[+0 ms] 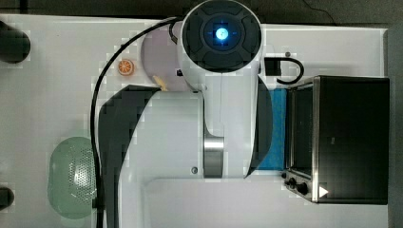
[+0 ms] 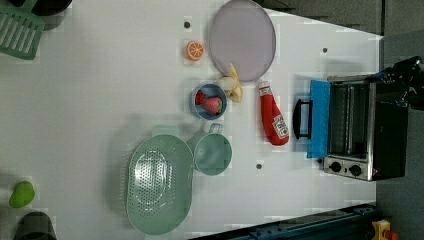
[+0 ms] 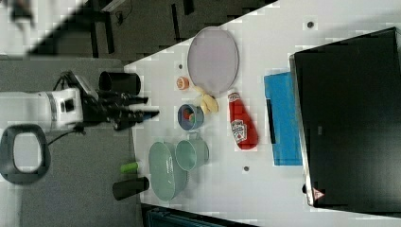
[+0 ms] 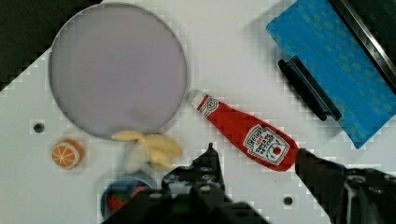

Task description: Pick Ketchup from the table and place in oven.

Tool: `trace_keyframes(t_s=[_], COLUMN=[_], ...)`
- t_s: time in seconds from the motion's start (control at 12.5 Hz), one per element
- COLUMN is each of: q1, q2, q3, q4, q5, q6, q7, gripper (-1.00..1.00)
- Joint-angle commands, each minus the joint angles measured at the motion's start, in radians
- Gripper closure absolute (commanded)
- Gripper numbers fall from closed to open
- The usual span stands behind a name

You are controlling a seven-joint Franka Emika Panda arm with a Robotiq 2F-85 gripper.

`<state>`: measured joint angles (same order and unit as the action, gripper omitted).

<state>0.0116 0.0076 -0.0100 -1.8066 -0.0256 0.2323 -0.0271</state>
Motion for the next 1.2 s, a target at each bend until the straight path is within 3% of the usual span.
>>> trace_keyframes(t_s=[0.08,0.24,0.64,1.2], q1=[-0.033,-0.033,-0.029,-0.023], q2=[-0.469,-0.469,-0.433,-0.273], q3=[-0.011,-0.011,-0.010,-0.009], q4=[-0.257,-0.258,-0.286,-0.392], q5=[0.017,0.017,0.017,0.017], q6=[-0.172,-0.172,-0.157,0.092], q7=[0.220,0.220,0.158,-0.349], gripper=[-0.59,-0.99,-1.00,-1.00])
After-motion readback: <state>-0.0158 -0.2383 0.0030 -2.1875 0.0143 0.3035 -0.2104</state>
